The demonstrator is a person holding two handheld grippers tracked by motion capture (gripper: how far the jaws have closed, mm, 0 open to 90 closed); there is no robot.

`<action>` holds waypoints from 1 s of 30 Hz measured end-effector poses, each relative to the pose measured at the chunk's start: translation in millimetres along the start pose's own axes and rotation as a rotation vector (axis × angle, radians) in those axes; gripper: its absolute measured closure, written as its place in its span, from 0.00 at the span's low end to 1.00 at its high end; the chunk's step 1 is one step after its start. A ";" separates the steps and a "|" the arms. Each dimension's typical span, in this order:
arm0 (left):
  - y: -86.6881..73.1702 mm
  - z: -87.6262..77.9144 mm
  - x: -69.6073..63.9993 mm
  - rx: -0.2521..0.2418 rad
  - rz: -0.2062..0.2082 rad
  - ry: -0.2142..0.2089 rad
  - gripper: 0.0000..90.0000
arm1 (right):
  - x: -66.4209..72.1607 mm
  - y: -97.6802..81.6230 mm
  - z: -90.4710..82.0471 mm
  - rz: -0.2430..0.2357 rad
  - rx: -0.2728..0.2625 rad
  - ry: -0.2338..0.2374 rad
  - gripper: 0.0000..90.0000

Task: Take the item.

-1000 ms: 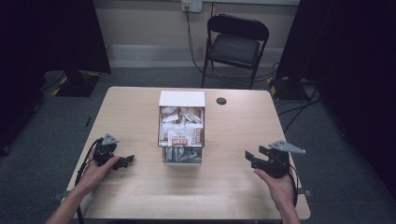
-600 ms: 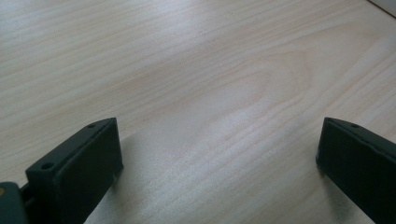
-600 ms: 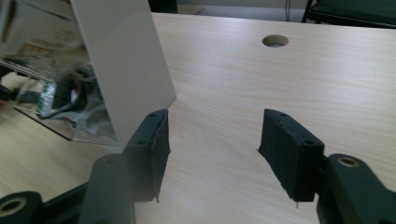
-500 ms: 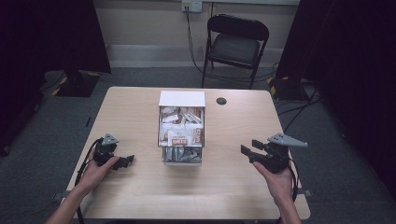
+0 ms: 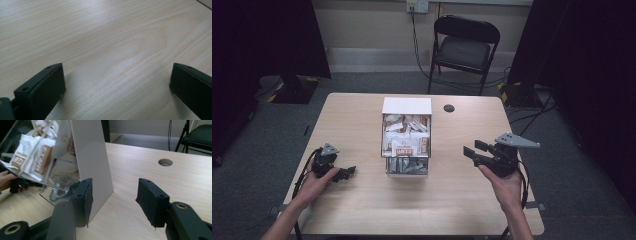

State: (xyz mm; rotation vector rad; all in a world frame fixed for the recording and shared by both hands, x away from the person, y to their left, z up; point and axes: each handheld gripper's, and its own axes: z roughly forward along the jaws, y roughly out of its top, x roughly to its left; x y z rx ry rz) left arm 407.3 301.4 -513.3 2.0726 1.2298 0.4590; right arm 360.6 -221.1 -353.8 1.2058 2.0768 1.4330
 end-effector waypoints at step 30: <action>0.4 0.2 0.6 0.003 0.005 -0.003 0.00 | 51.7 46.1 11.6 -0.097 -0.026 0.206 0.59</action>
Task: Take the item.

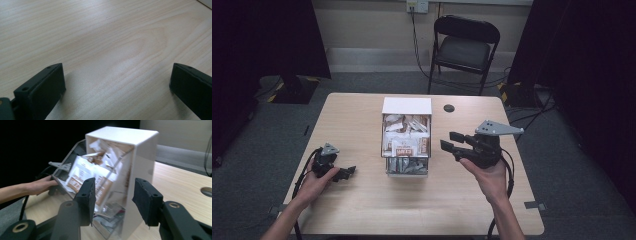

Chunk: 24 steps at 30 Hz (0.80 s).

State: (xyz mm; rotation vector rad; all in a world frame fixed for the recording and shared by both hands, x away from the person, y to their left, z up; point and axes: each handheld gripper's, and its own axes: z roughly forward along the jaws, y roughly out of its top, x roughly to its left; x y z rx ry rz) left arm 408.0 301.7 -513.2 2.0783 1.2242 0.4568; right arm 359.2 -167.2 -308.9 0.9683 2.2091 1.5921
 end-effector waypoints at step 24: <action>-0.2 -0.1 -0.3 -0.002 -0.002 0.002 0.00 | 15.4 26.9 69.3 -0.055 0.069 0.141 0.68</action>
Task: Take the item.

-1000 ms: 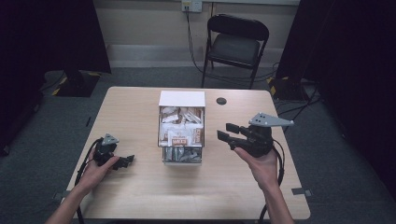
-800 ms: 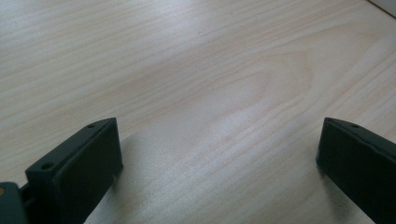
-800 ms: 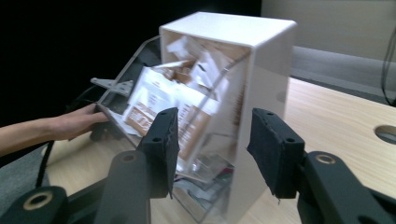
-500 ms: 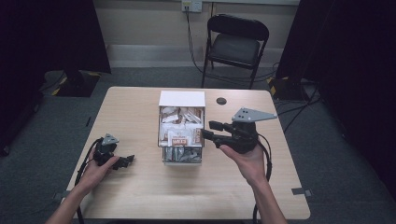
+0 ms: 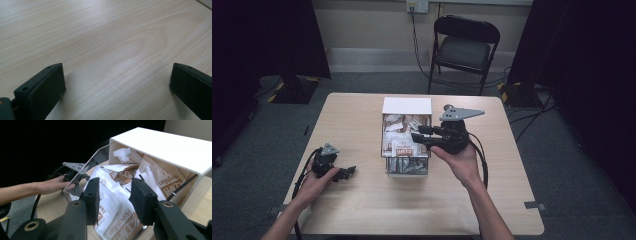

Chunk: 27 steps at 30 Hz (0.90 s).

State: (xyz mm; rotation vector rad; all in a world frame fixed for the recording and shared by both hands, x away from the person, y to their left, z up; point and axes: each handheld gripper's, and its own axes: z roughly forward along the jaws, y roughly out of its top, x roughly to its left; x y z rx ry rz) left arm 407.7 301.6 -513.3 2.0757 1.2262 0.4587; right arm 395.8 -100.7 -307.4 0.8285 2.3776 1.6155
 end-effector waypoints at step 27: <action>-0.2 -0.1 -0.3 -0.001 -0.003 0.001 0.00 | 1.5 -7.2 18.9 -0.022 0.090 0.055 0.84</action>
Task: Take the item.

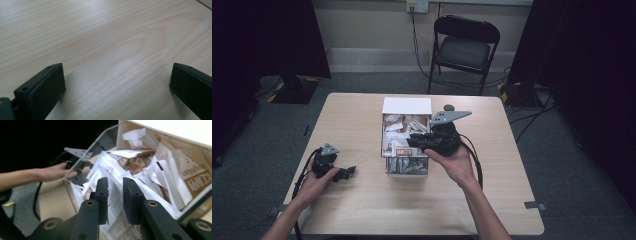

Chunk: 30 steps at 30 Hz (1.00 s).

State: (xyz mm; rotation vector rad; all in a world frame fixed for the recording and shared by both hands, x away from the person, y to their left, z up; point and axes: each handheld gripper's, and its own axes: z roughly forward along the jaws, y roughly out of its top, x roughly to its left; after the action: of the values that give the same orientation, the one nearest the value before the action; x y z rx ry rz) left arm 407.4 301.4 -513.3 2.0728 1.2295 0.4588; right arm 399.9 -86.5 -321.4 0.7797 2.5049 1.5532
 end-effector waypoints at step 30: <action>0.0 0.0 0.0 0.000 0.000 0.000 0.00 | -0.2 -8.5 -6.8 -0.005 0.012 0.039 0.89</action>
State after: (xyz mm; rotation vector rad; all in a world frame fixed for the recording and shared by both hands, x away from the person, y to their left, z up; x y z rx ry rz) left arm 407.4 301.4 -513.4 2.0730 1.2290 0.4592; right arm 394.6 -95.2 -325.5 0.7508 2.5441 1.5683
